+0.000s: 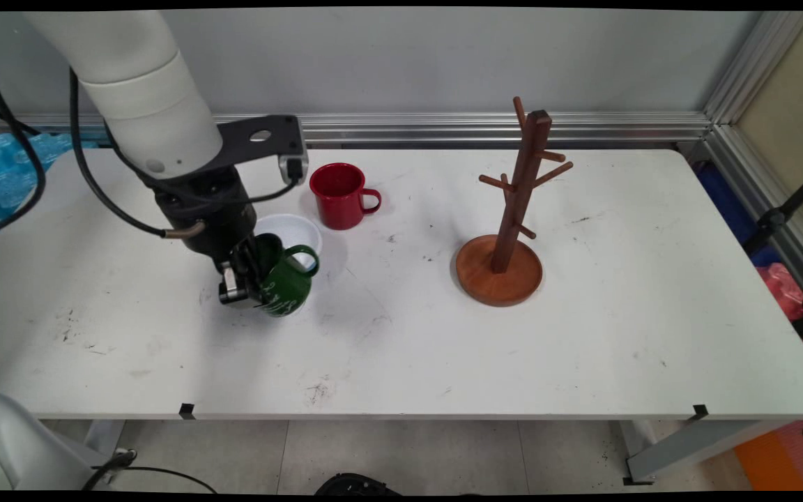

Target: Place the picked object on the table

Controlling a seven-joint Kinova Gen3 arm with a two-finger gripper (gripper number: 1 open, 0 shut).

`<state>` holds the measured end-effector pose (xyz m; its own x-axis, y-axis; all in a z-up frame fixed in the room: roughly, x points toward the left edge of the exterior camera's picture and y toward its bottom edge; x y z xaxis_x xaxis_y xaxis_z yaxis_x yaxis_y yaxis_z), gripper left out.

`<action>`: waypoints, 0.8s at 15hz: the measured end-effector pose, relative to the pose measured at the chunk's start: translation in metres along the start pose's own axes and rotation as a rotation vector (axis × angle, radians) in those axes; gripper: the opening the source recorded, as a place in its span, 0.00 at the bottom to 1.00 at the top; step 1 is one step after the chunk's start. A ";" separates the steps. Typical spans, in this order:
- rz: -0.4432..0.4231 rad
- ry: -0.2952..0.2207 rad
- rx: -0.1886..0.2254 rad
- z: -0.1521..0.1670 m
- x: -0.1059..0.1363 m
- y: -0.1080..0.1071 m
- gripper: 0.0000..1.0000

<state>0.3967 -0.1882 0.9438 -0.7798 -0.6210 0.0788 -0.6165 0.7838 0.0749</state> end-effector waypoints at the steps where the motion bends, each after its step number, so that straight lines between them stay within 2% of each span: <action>1: 0.001 -0.010 0.003 0.001 0.000 0.000 0.00; 9: 0.005 -0.107 0.037 0.022 0.006 0.002 0.00; 12: 0.007 -0.126 0.044 0.031 0.009 0.004 0.00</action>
<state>0.3838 -0.1909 0.9139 -0.7899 -0.6114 -0.0465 -0.6129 0.7895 0.0305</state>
